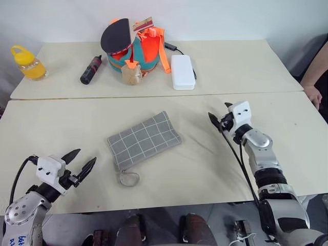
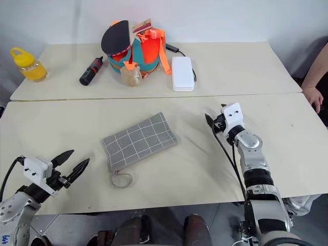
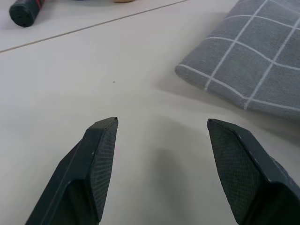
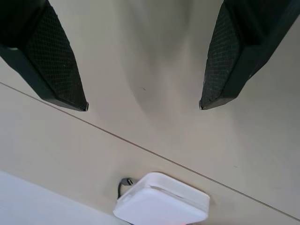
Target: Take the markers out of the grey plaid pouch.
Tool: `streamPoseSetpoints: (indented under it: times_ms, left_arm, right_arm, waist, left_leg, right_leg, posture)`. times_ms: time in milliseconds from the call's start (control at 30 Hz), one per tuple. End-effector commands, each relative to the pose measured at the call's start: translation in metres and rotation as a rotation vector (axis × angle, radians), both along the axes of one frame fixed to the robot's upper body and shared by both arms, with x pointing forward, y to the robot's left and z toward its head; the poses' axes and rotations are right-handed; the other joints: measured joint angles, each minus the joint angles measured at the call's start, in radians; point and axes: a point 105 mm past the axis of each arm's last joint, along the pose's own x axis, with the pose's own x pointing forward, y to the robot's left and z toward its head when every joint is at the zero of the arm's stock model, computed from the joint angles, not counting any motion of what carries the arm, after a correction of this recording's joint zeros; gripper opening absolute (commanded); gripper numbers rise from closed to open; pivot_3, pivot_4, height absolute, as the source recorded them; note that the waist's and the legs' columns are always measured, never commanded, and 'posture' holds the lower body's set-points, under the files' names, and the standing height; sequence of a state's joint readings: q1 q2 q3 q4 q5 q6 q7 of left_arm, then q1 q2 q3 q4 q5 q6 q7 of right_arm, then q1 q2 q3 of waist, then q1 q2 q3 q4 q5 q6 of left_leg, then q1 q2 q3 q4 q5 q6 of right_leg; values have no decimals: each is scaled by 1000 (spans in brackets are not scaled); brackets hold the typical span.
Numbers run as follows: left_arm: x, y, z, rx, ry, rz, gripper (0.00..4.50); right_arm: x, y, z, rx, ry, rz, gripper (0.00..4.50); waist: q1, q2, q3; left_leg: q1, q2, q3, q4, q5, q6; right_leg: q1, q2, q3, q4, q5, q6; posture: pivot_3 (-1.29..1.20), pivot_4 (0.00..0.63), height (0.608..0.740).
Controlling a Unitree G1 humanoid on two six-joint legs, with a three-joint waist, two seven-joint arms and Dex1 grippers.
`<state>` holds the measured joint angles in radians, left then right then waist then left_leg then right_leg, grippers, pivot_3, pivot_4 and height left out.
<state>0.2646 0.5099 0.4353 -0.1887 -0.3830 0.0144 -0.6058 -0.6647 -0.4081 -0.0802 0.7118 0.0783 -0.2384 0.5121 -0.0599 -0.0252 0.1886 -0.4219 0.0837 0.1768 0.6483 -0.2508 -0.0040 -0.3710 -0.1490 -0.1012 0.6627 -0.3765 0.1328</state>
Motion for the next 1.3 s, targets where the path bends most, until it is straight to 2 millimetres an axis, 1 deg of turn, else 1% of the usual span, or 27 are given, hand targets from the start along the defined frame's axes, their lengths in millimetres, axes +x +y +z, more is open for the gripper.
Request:
streamPoseSetpoints:
  times_ms: [33,133,233,367,467,533,600,633,700,733,767,833,900,967,1100,1233,1300]
  left_arm:
    - [-5,-2,13,12,-52,0,3231]
    - [-3,-2,12,23,-37,11,3231]
    - [-1,-7,16,2,-56,-35,3231]
    - [2,-8,18,-9,-72,-55,3231]
    - [3,-10,19,-4,-81,-75,3259]
    - [3,-14,20,-3,-94,-120,3259]
    - [2,-16,22,9,-112,-147,3259]
    - [2,-16,22,12,-115,-149,3259]
    - [4,-17,21,16,-115,-154,3259]
    - [4,-17,20,19,-116,-157,3259]
    - [6,-18,19,25,-114,-159,3259]
    - [7,-20,17,59,-115,-173,3259]
    - [7,-21,17,85,-125,-180,3259]
    - [6,-21,17,117,-138,-186,3259]
    - [0,-21,11,240,-150,-208,3259]
    - [-5,-21,5,308,-166,-230,3259]
    - [-4,-22,5,327,-183,-232,3259]
  right_arm:
    - [1,5,12,-1,-46,23,3963]
    - [-1,5,13,0,-49,28,3963]
    - [-1,5,15,-1,-54,31,3963]
    - [-3,5,17,6,-59,41,3963]
    - [-12,16,24,57,-74,129,3342]
    - [-19,31,34,86,-97,205,2672]
    - [-27,50,45,110,-118,286,1905]
    - [-29,55,47,117,-121,305,1585]
    - [-33,81,54,168,-119,364,807]
    - [-34,93,56,177,-119,390,452]
    - [-36,110,55,184,-115,425,133]
    - [-42,140,48,173,-97,487,58]
    - [-45,159,40,140,-82,516,58]
    - [-45,169,34,129,-66,517,58]
    - [-35,175,19,38,-46,449,58]
    - [-28,170,-3,-84,11,423,58]
    - [-28,167,-10,-117,21,429,58]
  waist:
    - [0,0,0]
    - [0,0,0]
    - [0,0,0]
    - [1,0,0]
    - [0,0,0]
    - [0,0,0]
    - [-1,0,0]
    - [-1,0,0]
    - [-1,0,0]
    - [-1,0,0]
    - [-1,0,0]
    - [-2,0,0]
    - [-1,0,0]
    - [3,0,0]
    - [3,0,0]
    - [0,0,0]
    - [-1,0,0]
  left_leg:
    - [0,0,0,0,0,0]
    - [0,0,0,0,0,0]
    - [0,0,0,0,0,0]
    - [0,0,0,0,0,0]
    - [0,0,0,0,0,0]
    - [0,0,0,-1,0,0]
    - [0,0,0,-1,0,0]
    - [0,0,0,-1,0,0]
    - [0,0,0,-1,0,0]
    - [0,0,0,-1,0,0]
    - [0,1,0,-1,0,0]
    - [0,0,0,-1,0,0]
    - [-1,0,0,-1,0,0]
    - [-2,0,0,-1,0,0]
    - [-2,0,0,-1,0,0]
    - [-2,0,0,-1,0,0]
    - [-2,0,0,-1,0,0]
  right_leg:
    - [0,0,0,0,0,0]
    - [0,0,0,0,0,0]
    - [0,0,0,0,0,0]
    - [0,0,0,0,0,0]
    - [0,0,0,0,0,0]
    - [0,0,0,0,0,0]
    - [-1,0,0,0,0,0]
    - [-1,0,0,0,0,0]
    - [-1,0,0,0,0,0]
    - [-1,0,0,0,0,0]
    - [-1,0,0,0,0,0]
    - [-1,0,0,1,0,0]
    - [-2,0,0,1,0,0]
    - [-2,0,0,1,0,0]
    - [-2,0,0,0,0,0]
    - [-3,0,0,1,0,0]
    - [-3,0,0,1,0,-1]
  posture:
    - [0,150,740]
    - [0,150,740]
    - [0,150,740]
    - [0,150,740]
    - [0,150,740]
    - [0,150,740]
    - [0,150,740]
    - [0,150,740]
    - [0,150,740]
    - [0,150,740]
    - [0,150,740]
    - [0,150,740]
    - [0,150,740]
    - [0,150,740]
    - [0,150,740]
    - [0,150,740]
    - [0,150,740]
